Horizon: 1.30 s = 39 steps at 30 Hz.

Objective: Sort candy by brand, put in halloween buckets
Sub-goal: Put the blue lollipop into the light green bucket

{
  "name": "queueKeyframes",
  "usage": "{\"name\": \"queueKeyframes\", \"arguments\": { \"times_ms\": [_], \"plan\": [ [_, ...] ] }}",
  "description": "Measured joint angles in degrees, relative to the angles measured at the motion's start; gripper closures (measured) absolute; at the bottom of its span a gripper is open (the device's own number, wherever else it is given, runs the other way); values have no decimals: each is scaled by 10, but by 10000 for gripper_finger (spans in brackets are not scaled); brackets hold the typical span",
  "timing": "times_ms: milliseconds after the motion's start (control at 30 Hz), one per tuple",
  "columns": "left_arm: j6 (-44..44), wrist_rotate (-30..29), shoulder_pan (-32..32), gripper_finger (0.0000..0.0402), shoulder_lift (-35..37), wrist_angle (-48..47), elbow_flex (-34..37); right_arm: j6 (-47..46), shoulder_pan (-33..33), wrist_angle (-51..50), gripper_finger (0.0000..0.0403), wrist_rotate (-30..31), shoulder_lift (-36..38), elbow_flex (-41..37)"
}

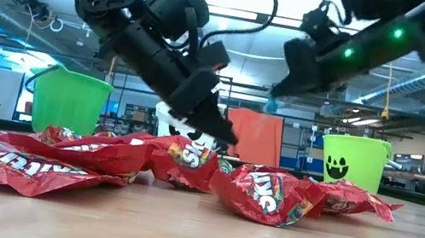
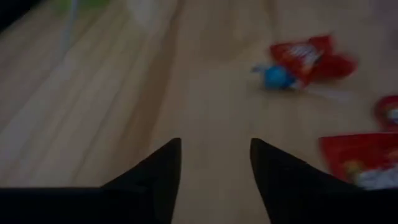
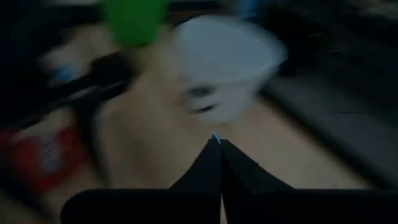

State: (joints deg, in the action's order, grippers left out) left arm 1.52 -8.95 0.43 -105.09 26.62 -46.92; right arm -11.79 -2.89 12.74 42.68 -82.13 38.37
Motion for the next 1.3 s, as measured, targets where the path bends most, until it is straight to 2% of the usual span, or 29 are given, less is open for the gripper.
{"name": "queueKeyframes", "arguments": {
  "times_ms": [100,233,333,500,600,833,967,1067,1300],
  "plan": [
    [0,-6,0,175,22,-61,1,0,3,-58,400,98,48,0],
    [0,-22,3,166,57,-113,3,0,13,-135,400,200,111,0],
    [-12,-31,4,167,75,-151,3,-5,29,-193,400,244,153,0],
    [-31,-33,3,176,86,-208,3,-21,81,-264,400,281,203,0],
    [-33,-34,3,182,87,-227,4,-36,125,-291,400,279,219,0],
    [-33,-25,5,188,87,-232,4,-108,223,-341,382,210,223,0],
    [-31,-24,5,188,87,-232,4,-141,259,-369,345,193,222,0],
    [-29,-24,5,188,87,-240,4,-142,272,-368,309,157,222,0],
    [-10,-58,11,188,136,-351,4,-141,259,-355,232,82,222,0]
  ]
}}
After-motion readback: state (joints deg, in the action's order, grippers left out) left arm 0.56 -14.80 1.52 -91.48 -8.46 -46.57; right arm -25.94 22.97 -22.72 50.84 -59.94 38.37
